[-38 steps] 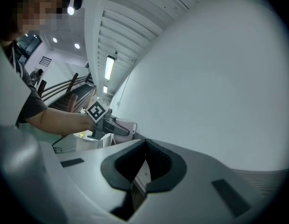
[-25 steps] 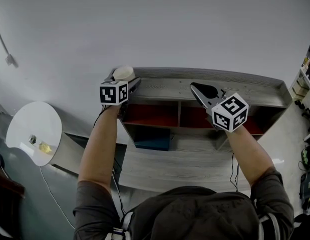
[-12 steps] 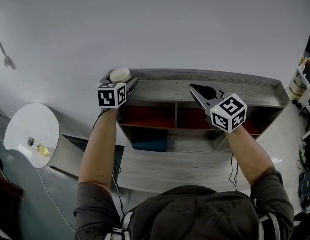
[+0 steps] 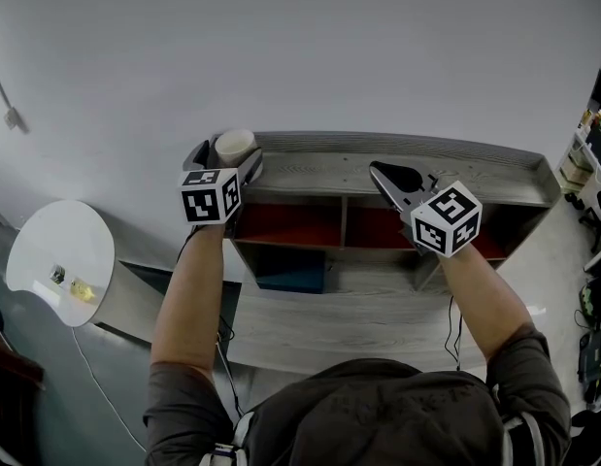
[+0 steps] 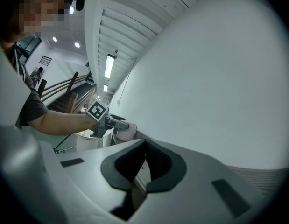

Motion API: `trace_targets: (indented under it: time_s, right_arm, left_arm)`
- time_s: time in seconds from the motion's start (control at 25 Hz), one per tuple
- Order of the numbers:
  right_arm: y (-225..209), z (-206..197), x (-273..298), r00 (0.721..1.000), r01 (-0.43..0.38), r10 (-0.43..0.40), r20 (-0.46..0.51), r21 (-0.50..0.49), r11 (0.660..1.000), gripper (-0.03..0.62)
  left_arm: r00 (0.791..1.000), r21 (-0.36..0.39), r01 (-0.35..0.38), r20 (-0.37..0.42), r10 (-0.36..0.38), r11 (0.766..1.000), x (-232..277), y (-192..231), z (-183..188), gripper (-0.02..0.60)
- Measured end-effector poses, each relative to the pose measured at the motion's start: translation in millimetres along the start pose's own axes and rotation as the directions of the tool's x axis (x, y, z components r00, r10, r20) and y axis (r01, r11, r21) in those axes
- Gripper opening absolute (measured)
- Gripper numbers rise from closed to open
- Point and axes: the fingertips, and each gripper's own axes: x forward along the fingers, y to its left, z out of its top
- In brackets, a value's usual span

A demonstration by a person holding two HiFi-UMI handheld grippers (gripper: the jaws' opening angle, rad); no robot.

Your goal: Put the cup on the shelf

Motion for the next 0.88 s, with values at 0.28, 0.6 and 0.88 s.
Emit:
trace_targets:
  time_s: [0.28, 0.6, 0.88]
  right_arm:
    - [6, -1, -7, 1.0, 0.019, -0.019, -0.005, 0.0, 1.0, -0.009]
    - [-9, -11, -68, 0.991, 0.132, -0.132, 0.001, 0.029, 0.991, -0.009]
    - [-32, -38, -178, 0.953, 0.304, -0.302, -0.037, 0.053, 0.951, -0.009]
  left_arm:
    - [0.999, -0.051, 0.041, 0.006, -0.041, 0.998, -34, -18, -17, 0.448]
    - [0.977, -0.092, 0.202, 0.084, -0.195, 0.975, -65, -90, -18, 0.446]
    - [0.884, -0.068, 0.456, 0.147, -0.444, 0.887, -61, -220, 1, 0.445]
